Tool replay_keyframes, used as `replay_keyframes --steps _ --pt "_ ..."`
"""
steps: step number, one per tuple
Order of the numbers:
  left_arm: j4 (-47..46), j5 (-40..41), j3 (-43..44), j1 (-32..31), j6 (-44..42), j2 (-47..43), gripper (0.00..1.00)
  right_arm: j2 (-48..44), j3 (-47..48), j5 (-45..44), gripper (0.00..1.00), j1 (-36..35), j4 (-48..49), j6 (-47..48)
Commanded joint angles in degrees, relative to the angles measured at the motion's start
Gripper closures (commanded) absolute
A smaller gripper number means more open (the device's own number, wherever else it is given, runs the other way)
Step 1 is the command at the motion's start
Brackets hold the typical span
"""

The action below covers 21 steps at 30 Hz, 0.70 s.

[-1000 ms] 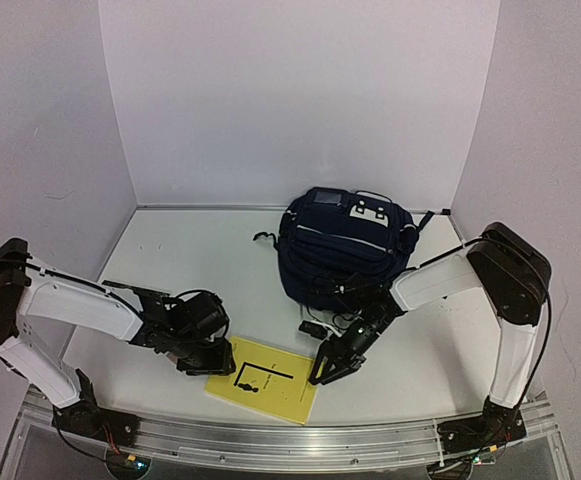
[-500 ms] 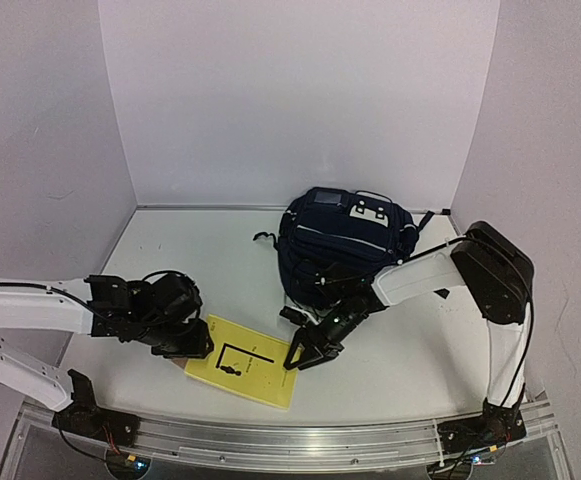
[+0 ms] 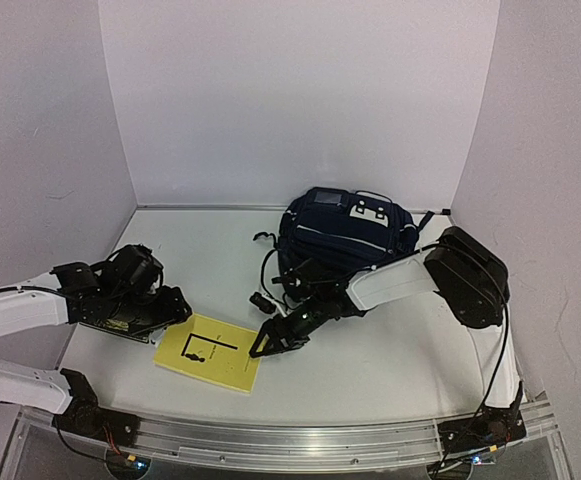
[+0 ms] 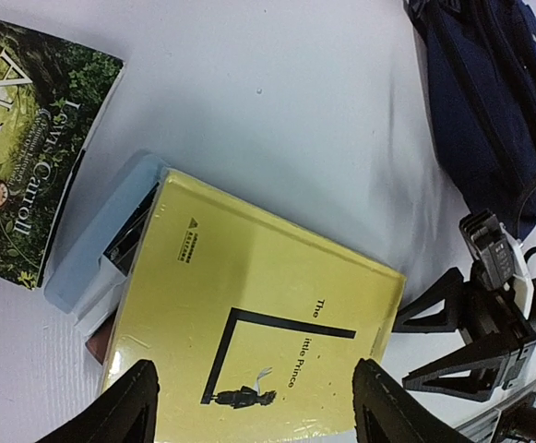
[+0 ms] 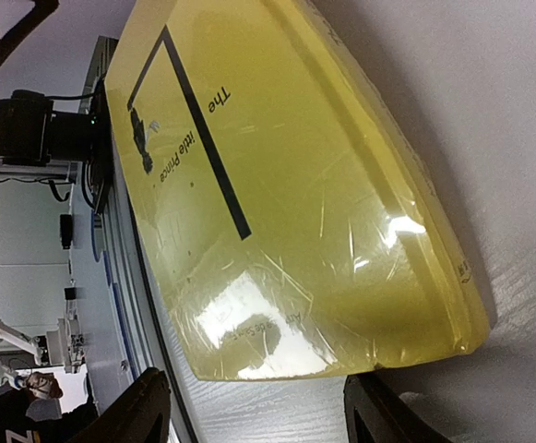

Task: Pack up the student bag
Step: Pick up the book from the center of the board.

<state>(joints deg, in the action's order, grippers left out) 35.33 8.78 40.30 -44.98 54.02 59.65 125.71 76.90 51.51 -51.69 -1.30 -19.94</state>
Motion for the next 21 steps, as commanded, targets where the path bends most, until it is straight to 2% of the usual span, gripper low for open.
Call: replay_keyframes --steps 1,6,11,15,21 --pt "-1.02 -2.91 -2.67 0.24 1.47 -1.16 0.26 4.54 -0.81 -10.93 0.35 -0.12 -2.27 -0.85" --pt "0.64 -2.61 -7.69 1.70 6.61 -4.89 0.19 5.54 -0.88 -13.18 0.40 -0.23 -2.13 -1.39" --pt "-0.50 -5.03 -11.02 5.50 7.43 -6.16 0.16 6.45 -0.36 -14.28 0.44 -0.34 -2.12 -1.41" --pt "-5.52 -10.51 -13.91 7.78 6.52 -4.65 0.18 6.77 -0.36 -14.84 0.46 -0.39 -2.11 -1.45" --pt "-13.60 -15.90 -16.48 8.15 5.15 -4.92 0.28 7.28 -0.54 -14.47 0.48 -0.61 -2.02 -1.26"
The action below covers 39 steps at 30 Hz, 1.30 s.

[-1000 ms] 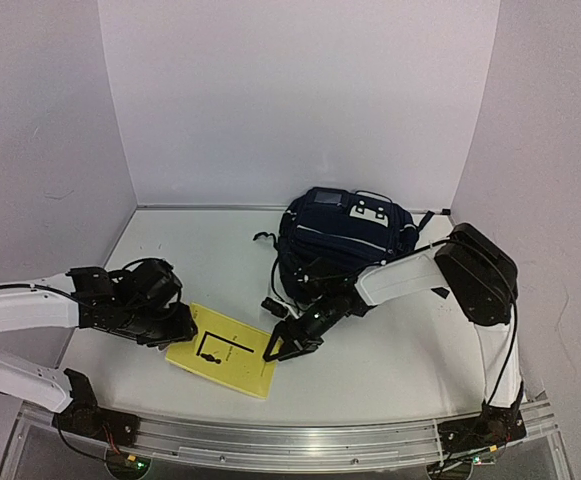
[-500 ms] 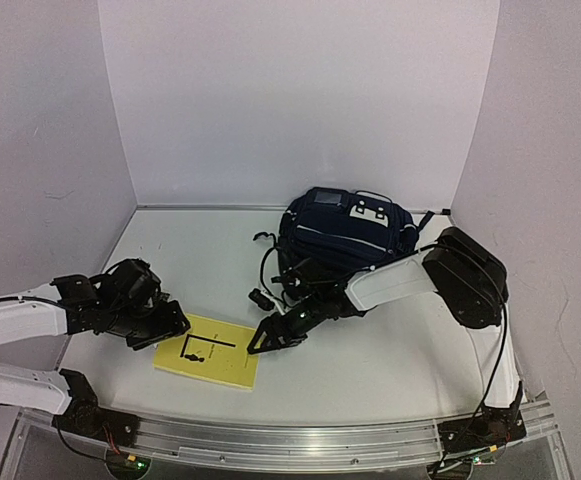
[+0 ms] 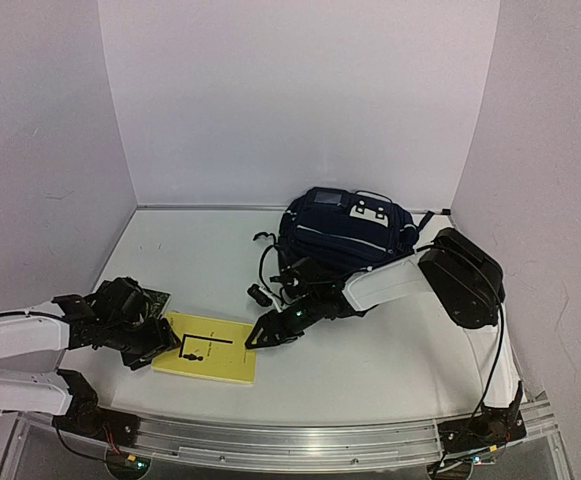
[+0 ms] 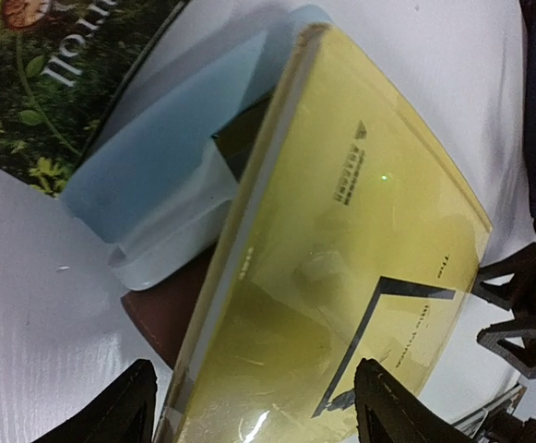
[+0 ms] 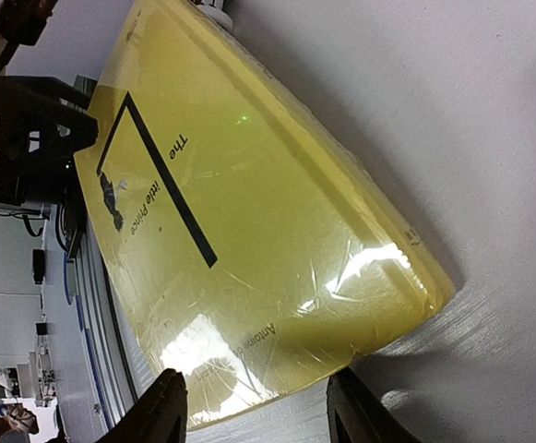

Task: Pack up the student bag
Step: Pick up the book from the center of the board.

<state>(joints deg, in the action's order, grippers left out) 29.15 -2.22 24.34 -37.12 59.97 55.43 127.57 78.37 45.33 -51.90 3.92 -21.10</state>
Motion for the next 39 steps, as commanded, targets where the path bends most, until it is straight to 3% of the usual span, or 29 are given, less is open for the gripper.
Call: replay_keyframes --steps 1,9,17,20,24,29,34,39 --pt "-8.40 -5.75 -0.79 0.29 -0.90 -1.86 0.30 5.55 -1.99 -8.14 0.49 -0.52 -7.26 -0.04" --pt "-8.10 -8.64 1.91 0.13 -3.86 -13.84 0.50 6.20 -1.67 -6.72 0.50 -1.27 -6.80 0.09" --pt "-15.06 -13.08 4.17 0.12 -7.66 -6.95 0.63 4.05 -2.64 -3.44 0.50 -1.52 -4.37 0.30" --pt "-16.39 -13.77 5.42 0.12 -8.65 -4.48 0.77 2.70 -2.93 -2.45 0.49 -1.53 -4.36 1.22" --pt "-11.16 -12.54 9.99 0.12 -12.50 -3.58 0.97 -2.65 -4.25 -2.86 0.41 -1.27 -5.57 5.94" --pt "-5.14 -12.68 16.57 0.12 -20.65 -1.58 1.00 -14.36 -3.67 -4.15 0.17 1.44 -20.66 21.23" --pt "-1.28 -24.55 25.69 -0.05 -32.98 7.91 1.00 -22.76 1.78 -4.54 0.03 5.51 -38.08 35.60" --pt "0.69 -35.22 32.89 -1.34 -41.72 13.18 1.00 -25.86 7.35 -3.57 0.03 7.07 -46.65 44.17"
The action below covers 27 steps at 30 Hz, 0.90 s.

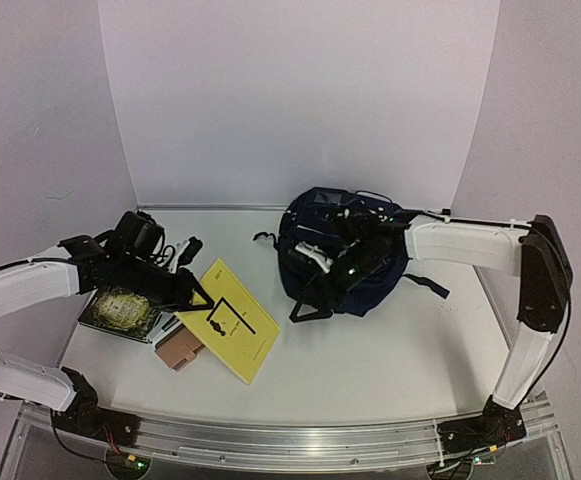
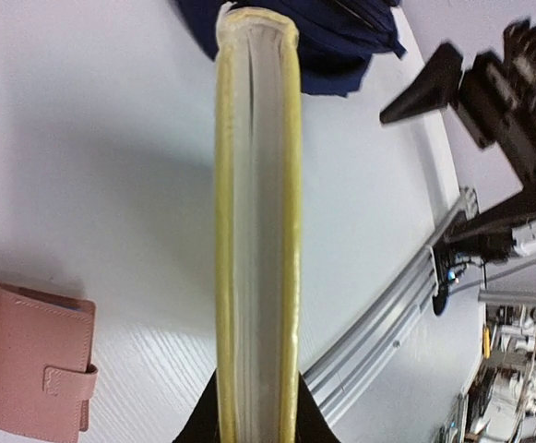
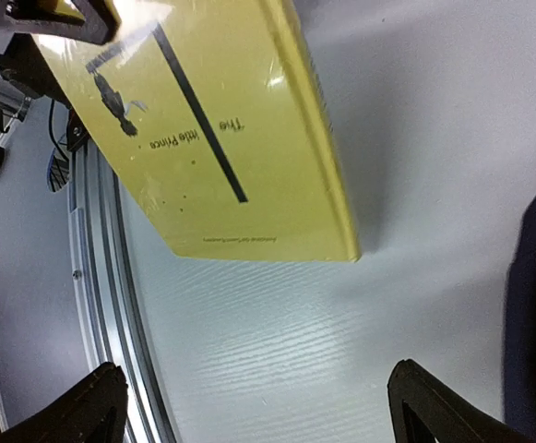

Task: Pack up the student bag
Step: Pick up the book from the center of the board.

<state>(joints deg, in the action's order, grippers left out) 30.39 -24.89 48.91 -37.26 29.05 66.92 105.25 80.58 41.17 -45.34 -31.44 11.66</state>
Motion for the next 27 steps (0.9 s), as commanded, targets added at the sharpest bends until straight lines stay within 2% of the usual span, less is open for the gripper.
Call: replay_keyframes --steps 1,6,10,12,15,18,21,23,27 --pt "0.26 -13.51 10.18 -2.22 -12.41 2.41 1.00 -3.35 5.76 1.80 0.04 0.50 -12.28 11.82" --pt "1.36 -16.41 15.80 -9.24 -16.31 7.70 1.00 -0.56 8.39 10.62 0.13 -0.19 -13.22 9.26" --pt "0.49 -18.53 17.52 -11.01 -16.61 10.93 1.00 0.49 8.81 16.00 0.17 -2.33 -13.80 8.22" --pt "-0.05 -19.55 17.75 -11.25 -16.96 11.23 1.00 0.01 8.49 16.37 0.23 -3.17 -13.74 8.61" --pt "-0.28 -20.26 18.50 -11.35 -17.61 11.25 1.00 -0.18 8.49 17.67 0.39 -3.44 -13.74 8.32" --pt "-0.78 -19.63 18.61 -11.35 -18.11 10.56 0.98 0.06 8.58 20.05 0.70 -3.37 -13.73 7.22" --pt "-1.37 -17.68 18.51 -11.34 -17.85 9.55 0.91 0.49 9.25 23.08 0.98 -3.00 -13.68 5.35" --pt "-2.61 -16.25 17.95 -11.24 -16.94 8.48 0.82 0.83 9.98 25.48 1.00 -2.10 -13.56 3.91" --pt "-6.05 -8.65 15.78 -9.31 -12.95 5.42 0.38 1.66 13.13 28.20 1.00 0.97 -13.00 0.91"
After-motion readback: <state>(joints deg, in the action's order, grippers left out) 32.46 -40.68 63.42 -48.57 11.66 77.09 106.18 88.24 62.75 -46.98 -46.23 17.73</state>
